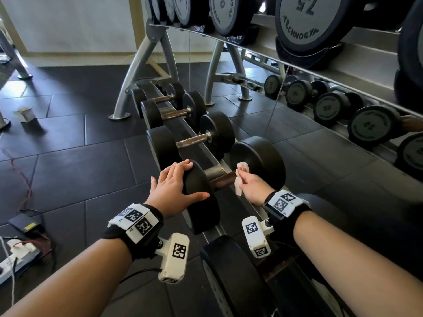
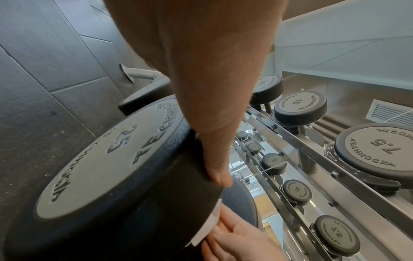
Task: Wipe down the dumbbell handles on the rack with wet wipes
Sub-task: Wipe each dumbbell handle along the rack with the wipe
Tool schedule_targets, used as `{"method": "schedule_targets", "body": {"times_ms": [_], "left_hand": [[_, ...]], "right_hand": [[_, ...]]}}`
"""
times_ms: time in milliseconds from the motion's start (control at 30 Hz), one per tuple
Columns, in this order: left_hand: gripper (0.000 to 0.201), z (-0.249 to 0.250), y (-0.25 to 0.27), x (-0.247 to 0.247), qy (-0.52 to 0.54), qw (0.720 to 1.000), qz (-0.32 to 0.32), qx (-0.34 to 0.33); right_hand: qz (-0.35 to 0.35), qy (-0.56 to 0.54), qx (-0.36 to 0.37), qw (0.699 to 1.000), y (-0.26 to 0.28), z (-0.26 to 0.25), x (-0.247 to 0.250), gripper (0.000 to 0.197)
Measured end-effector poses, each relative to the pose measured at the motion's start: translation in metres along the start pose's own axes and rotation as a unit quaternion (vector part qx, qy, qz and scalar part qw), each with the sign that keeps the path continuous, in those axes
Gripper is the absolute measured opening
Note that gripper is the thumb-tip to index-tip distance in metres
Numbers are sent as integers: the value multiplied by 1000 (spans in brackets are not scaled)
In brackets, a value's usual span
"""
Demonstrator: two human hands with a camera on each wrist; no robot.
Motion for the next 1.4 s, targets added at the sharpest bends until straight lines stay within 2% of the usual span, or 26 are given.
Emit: {"method": "schedule_targets", "body": {"times_ms": [67, 200, 300, 500, 633, 700, 767, 833, 900, 1033, 1067, 1167, 1233, 1300, 1400], "left_hand": [[94, 0, 0, 0, -2, 1000, 2, -4], [94, -2, -1, -1, -1, 1000, 4, -4], [94, -2, -1, -1, 1, 1000, 3, -4], [94, -3, -2, 0, -6, 1000, 8, -11], [95, 0, -3, 2, -20, 1000, -1, -2], [96, 4, -4, 5, -40, 999, -17, 10], [98, 9, -6, 11, -67, 997, -35, 19], [99, 16, -10, 18, -98, 994, -54, 20], [93, 23, -15, 25, -106, 991, -75, 31], [84, 32, -22, 36, -86, 987, -123, 61], [85, 33, -22, 38, -88, 985, -132, 66], [91, 37, -20, 39, -94, 980, -156, 81], [94, 39, -22, 39, -104, 977, -167, 81], [95, 38, -24, 38, -121, 974, -180, 70], [91, 33, -26, 41, -152, 970, -188, 22]], "right_hand": [[-14, -9, 15, 1000, 3, -1, -9, 53], [-86, -48, 12, 995, 10, -1, -18, 62], [-127, -58, 34, 990, 16, -7, -17, 56], [-44, -144, -4, 989, 16, -2, 19, 50], [-95, -67, -15, 993, 22, -11, -5, 53], [-120, -118, -32, 985, 28, -11, -12, 54], [-135, -218, -54, 965, 35, -7, -8, 49], [-98, -315, -96, 939, 41, -2, 5, 42], [-66, -406, -141, 901, 47, -3, 18, 38], [1, -484, -196, 853, 60, -16, 30, 17], [10, -487, -212, 847, 64, -21, 30, 16], [38, -481, -278, 831, 74, -37, 25, 35], [60, -472, -313, 822, 75, -45, 20, 38], [96, -436, -340, 828, 70, -50, 16, 35], [150, -382, -415, 812, 60, -61, 11, 47]]}}
Point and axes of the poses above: each hand's wrist, its own y-axis away from the middle knuckle, its own x-axis out of the back of the hand, z = x × y, the point moved 2 cm from there along -y, towards the middle knuckle, and after that the axes turned 6 degrees about -x, right-handed, at the moved point
